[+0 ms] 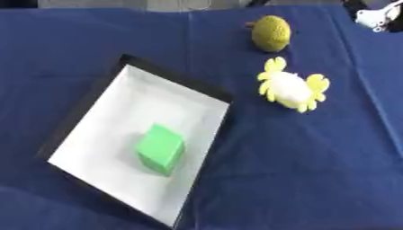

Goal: Pick up objects on the table and place them in the box.

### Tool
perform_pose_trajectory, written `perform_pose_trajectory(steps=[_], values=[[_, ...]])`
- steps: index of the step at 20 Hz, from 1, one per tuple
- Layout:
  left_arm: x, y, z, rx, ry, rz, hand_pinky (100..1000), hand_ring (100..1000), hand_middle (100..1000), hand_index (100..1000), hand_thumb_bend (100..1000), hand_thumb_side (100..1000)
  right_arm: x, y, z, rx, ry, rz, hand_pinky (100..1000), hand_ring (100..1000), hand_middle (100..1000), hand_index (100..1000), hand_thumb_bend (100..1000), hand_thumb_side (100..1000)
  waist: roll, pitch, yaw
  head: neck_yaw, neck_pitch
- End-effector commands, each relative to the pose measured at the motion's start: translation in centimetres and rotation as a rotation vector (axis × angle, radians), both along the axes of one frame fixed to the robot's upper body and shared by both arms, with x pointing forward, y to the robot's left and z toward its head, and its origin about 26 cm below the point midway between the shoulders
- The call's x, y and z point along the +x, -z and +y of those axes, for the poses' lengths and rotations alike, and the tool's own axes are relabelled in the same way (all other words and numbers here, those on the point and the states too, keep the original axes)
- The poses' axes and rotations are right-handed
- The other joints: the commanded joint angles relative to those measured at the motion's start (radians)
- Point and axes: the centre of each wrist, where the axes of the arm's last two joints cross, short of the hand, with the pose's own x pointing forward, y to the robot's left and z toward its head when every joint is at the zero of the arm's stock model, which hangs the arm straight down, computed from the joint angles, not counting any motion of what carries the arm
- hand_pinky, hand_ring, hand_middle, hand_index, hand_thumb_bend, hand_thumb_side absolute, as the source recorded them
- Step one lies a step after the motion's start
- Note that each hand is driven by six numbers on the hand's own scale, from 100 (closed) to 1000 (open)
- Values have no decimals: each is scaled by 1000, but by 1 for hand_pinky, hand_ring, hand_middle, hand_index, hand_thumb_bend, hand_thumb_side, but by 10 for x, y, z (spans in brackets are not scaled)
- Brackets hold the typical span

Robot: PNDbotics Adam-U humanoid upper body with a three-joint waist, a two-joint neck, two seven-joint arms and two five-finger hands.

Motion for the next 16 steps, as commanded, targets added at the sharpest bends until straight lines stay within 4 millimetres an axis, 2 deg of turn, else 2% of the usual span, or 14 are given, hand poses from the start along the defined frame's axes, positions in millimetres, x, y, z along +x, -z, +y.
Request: perform_pose_trajectory(steps=[1,3,6,10,16], values=[[-1,-9,-2,19,10,-24,883,862,801,906,307,716,12,-2,-5,-80,-7,51,934,1000,978,930,100,371,-13,-12,3,-7,2],[-1,-9,-3,20,16,-20,883,862,801,906,306,718,22,1,-5,-113,-20,83,934,1000,977,930,100,398,-14,-13,6,-9,3],[0,-10,-5,22,28,-20,883,862,801,905,305,719,37,4,-6,-137,-23,99,936,1000,980,932,100,386,-13,-13,11,-15,1],[1,-13,-7,27,39,-27,883,862,800,904,303,722,55,5,-13,-111,-2,93,942,1000,991,940,100,272,-12,-5,20,-21,-7],[2,-17,-9,24,46,-41,883,862,800,904,300,727,74,7,-25,-32,46,100,945,1000,1000,945,100,228,-15,15,35,-34,-29]])
